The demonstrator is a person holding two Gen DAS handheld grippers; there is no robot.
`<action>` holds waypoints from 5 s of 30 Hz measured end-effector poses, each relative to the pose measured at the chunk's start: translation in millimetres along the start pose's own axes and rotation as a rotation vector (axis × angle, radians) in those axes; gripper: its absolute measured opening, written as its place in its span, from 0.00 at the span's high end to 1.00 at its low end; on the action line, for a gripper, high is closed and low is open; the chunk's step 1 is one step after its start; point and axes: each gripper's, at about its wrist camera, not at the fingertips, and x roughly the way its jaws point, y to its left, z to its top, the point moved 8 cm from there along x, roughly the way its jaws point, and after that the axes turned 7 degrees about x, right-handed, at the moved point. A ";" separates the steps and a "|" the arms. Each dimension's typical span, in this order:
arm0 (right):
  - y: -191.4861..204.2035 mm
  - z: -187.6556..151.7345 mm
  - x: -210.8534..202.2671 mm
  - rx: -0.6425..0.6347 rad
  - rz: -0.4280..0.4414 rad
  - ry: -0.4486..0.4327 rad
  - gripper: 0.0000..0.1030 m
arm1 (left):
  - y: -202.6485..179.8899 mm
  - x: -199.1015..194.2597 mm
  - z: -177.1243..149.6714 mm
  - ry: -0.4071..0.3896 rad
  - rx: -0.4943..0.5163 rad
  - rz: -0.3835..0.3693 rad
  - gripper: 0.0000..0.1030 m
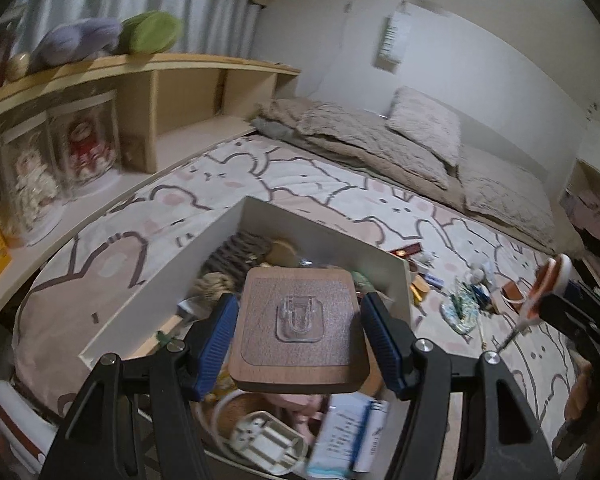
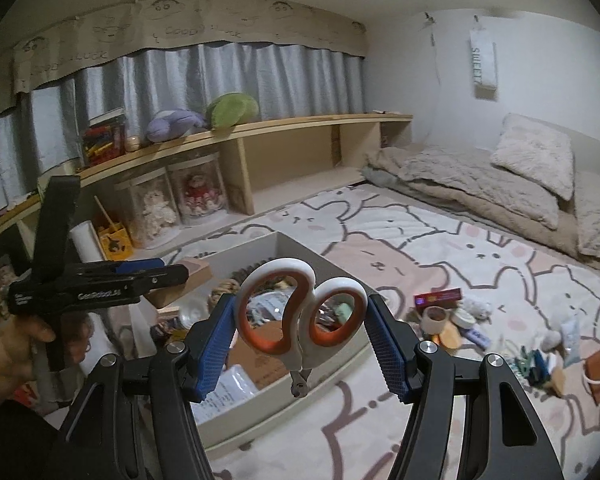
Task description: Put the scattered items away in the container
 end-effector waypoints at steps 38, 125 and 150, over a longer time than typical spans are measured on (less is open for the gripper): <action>45.3 -12.3 56.0 0.017 0.148 0.101 0.36 | 94.7 30.7 -34.4 0.129 -0.141 0.250 0.37; 16.6 -48.3 70.4 0.116 -0.007 0.219 0.00 | 40.7 10.7 -32.7 0.120 0.002 0.192 0.00; -26.2 -22.0 7.0 0.095 -0.121 0.113 0.00 | -30.9 -12.0 -3.9 0.076 0.085 0.130 0.00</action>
